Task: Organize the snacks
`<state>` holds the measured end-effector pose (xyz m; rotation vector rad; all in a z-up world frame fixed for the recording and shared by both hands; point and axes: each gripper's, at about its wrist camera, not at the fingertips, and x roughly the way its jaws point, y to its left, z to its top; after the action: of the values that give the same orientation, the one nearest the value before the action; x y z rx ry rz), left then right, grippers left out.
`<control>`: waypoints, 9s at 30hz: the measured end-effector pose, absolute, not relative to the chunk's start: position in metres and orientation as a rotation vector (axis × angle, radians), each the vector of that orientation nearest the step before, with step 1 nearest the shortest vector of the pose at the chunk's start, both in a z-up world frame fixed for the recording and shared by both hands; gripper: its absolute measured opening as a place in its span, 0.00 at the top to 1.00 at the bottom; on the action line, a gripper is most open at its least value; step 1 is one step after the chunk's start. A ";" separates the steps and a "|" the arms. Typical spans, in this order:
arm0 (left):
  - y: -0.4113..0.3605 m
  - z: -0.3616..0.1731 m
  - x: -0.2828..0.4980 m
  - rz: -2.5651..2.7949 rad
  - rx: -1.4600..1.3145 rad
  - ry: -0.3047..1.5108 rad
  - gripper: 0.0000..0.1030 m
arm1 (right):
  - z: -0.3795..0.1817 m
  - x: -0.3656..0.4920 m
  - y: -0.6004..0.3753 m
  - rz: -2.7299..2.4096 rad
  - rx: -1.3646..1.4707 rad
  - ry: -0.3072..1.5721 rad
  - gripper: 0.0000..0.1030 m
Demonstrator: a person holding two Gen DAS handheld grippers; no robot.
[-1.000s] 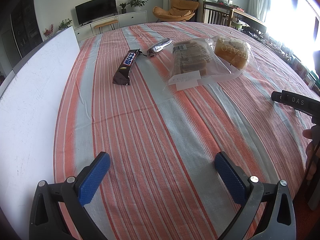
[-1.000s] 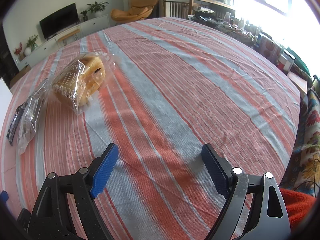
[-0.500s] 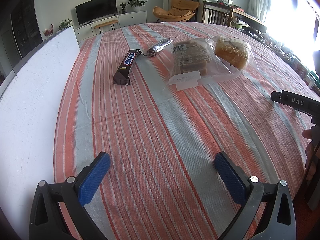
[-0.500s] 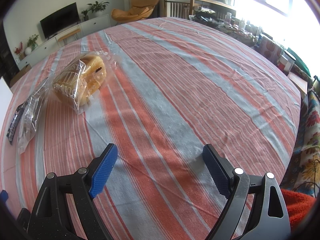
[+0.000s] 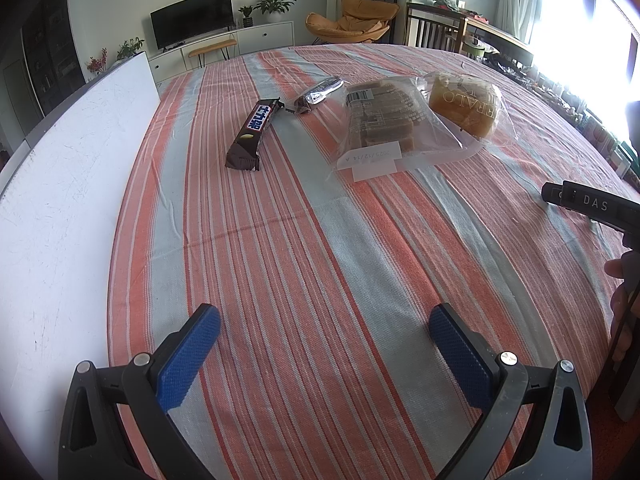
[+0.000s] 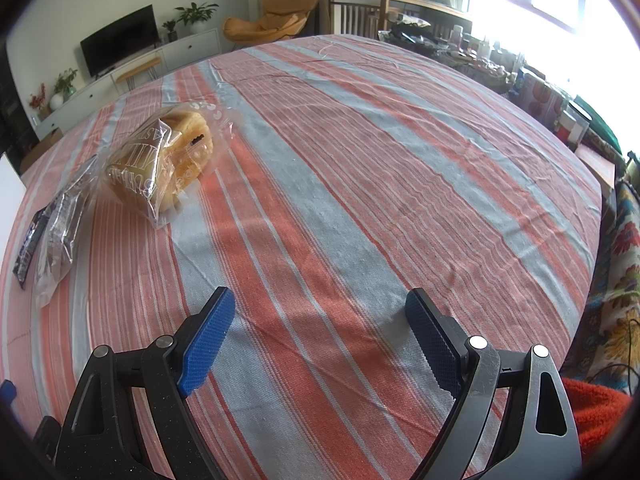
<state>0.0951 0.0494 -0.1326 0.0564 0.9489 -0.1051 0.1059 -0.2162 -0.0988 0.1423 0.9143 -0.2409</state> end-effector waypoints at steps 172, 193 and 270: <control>0.368 -0.005 -0.010 0.386 -0.454 0.720 0.46 | 0.046 0.062 0.156 0.934 0.123 0.929 0.24; 0.073 -0.035 0.073 -0.338 -0.213 0.827 0.10 | -0.094 0.079 -0.126 0.008 0.099 0.911 0.23; 0.031 -0.112 0.334 0.003 0.219 1.038 0.10 | -0.095 0.074 -0.162 -0.149 0.208 0.912 0.12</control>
<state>0.3338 0.0308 -0.1123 0.2191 1.0384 0.0026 0.0742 -0.1621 -0.0955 0.2076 0.9118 -0.1488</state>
